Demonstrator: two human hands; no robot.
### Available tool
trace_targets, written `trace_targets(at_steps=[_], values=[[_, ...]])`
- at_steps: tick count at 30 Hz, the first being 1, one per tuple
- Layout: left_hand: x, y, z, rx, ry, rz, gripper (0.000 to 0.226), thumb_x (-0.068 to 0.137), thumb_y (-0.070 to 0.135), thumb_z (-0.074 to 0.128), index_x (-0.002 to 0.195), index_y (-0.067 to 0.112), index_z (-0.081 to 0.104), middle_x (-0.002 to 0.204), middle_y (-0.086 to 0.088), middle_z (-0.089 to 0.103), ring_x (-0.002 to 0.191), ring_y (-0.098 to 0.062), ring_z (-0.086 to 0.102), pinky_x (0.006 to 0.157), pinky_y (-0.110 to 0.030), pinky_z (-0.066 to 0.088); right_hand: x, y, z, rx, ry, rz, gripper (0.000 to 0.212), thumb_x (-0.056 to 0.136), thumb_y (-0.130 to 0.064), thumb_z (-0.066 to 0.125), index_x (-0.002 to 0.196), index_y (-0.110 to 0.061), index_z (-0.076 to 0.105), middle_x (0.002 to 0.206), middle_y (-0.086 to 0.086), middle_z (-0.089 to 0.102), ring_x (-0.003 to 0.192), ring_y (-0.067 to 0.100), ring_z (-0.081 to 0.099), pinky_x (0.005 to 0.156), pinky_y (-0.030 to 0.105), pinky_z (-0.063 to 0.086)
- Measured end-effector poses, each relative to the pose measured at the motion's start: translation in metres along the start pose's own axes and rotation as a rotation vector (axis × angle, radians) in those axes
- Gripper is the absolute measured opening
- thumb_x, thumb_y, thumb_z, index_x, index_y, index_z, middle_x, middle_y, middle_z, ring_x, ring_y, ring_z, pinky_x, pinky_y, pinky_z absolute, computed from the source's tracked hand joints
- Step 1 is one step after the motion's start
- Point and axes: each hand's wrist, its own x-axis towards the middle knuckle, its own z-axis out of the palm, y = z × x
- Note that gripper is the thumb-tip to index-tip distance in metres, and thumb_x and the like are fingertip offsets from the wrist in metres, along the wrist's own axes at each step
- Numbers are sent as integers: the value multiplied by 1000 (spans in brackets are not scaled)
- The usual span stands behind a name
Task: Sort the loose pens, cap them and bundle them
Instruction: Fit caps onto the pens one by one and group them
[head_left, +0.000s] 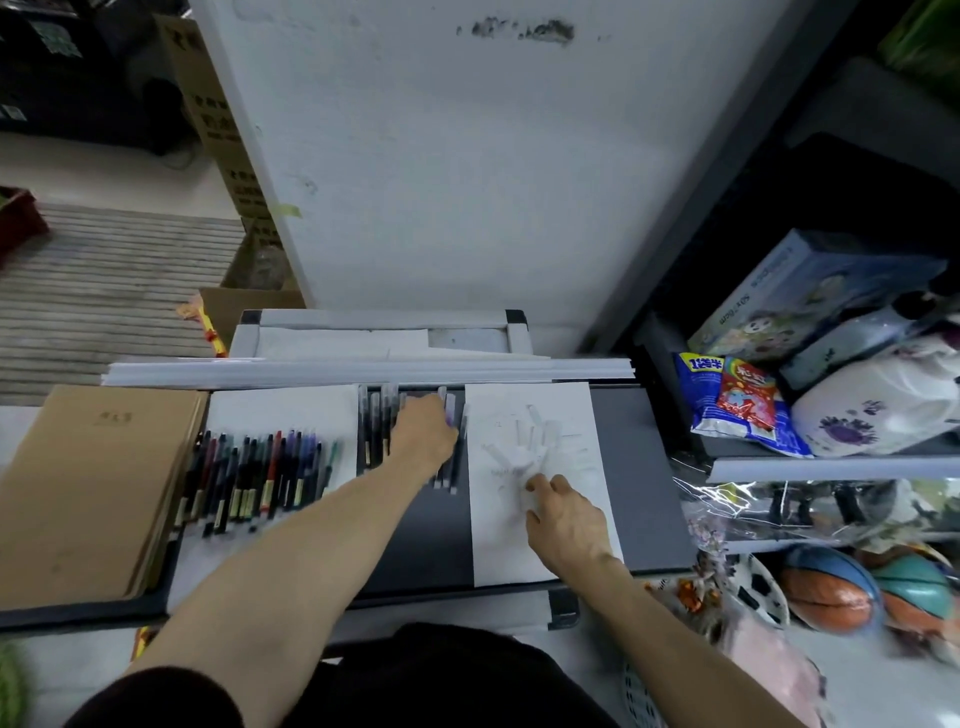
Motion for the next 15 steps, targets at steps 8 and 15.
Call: trace_targets(at_steps=[8,15], values=[[1,-7,3,-50,3,6,25,94,19,77,104,6,60,101,-9,64,93,-28,66,75,-41,55,7,-1,-2,0,24,-8,30,103,-30,57,133,-26,51,123,-2,52,96,24,67,63,33,42],[-9,-30,-5,-53,56,42,5,90,12,69,91,10,65,87,-3,68,82,-24,67,75,-38,57,5,-9,-3,-7,43,-26,21,104,-27,50,123,-22,56,120,-4,57,93,22,66,65,31,42]])
